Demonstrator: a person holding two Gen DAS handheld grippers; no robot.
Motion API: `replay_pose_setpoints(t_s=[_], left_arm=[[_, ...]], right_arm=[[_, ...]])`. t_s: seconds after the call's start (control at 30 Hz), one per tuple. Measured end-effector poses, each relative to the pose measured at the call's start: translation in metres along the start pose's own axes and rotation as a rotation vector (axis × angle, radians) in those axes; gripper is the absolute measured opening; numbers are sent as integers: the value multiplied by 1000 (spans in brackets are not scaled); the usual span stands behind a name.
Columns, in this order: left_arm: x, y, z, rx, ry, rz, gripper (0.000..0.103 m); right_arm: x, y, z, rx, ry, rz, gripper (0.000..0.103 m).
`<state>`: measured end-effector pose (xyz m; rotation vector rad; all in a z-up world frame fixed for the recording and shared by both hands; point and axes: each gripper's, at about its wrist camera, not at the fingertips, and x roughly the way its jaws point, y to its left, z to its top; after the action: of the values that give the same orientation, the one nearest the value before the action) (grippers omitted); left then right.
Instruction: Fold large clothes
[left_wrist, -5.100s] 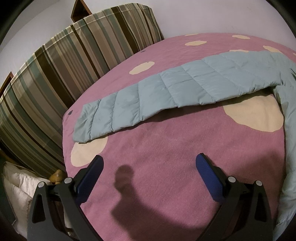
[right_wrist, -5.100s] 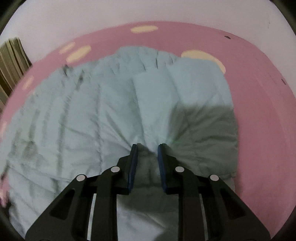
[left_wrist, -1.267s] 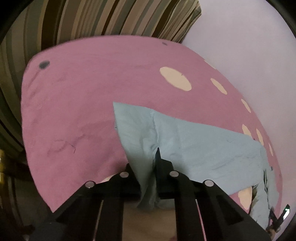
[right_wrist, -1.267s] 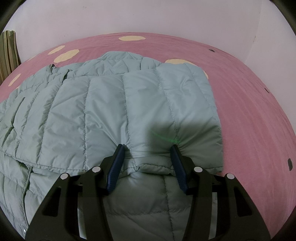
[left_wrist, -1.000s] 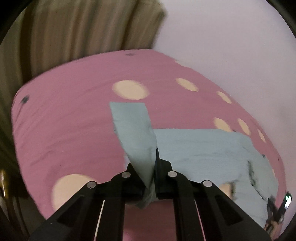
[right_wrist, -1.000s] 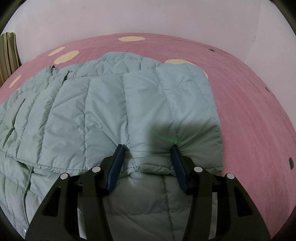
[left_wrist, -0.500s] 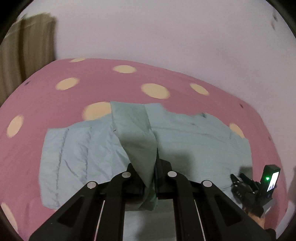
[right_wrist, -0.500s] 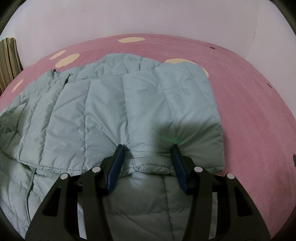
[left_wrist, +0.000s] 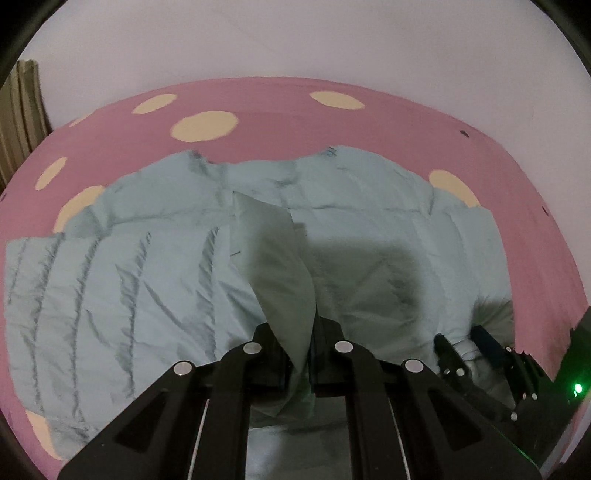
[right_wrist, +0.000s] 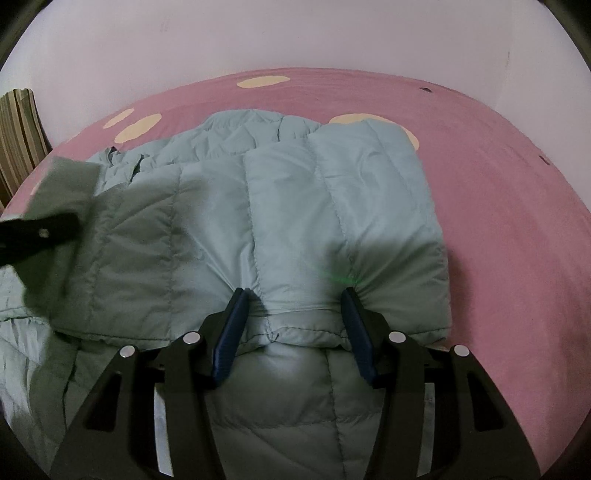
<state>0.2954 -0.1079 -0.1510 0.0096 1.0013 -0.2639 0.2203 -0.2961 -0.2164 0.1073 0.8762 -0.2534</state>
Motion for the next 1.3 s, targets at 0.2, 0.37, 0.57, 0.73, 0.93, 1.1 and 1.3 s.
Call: replay_pose_setpoints(t_s=[0.2, 0.37, 0.57, 0.73, 0.93, 1.1, 1.3], left_arm=[[3, -29, 1, 60, -11, -8, 16], [-29, -30, -2, 102, -75, 11, 60], [-92, 17, -11, 84, -210, 110, 71], [-115, 83, -27, 18, -250, 281, 71], [-118, 154, -48, -82, -228, 397, 71], [-113, 188, -60, -153, -207, 406, 71], [-105, 200, -69, -169, -190, 398, 71]], right_arm=[[0, -1, 0, 9, -1, 10, 53], [0, -1, 0, 7, -1, 8, 53], [-1, 1, 1, -4, 0, -5, 53], [-18, 0, 5, 12, 3, 2, 53], [-55, 19, 18, 27, -45, 87, 53], [-46, 48, 35, 38, -26, 192, 54], [-11, 83, 42, 30, 69, 251, 58]])
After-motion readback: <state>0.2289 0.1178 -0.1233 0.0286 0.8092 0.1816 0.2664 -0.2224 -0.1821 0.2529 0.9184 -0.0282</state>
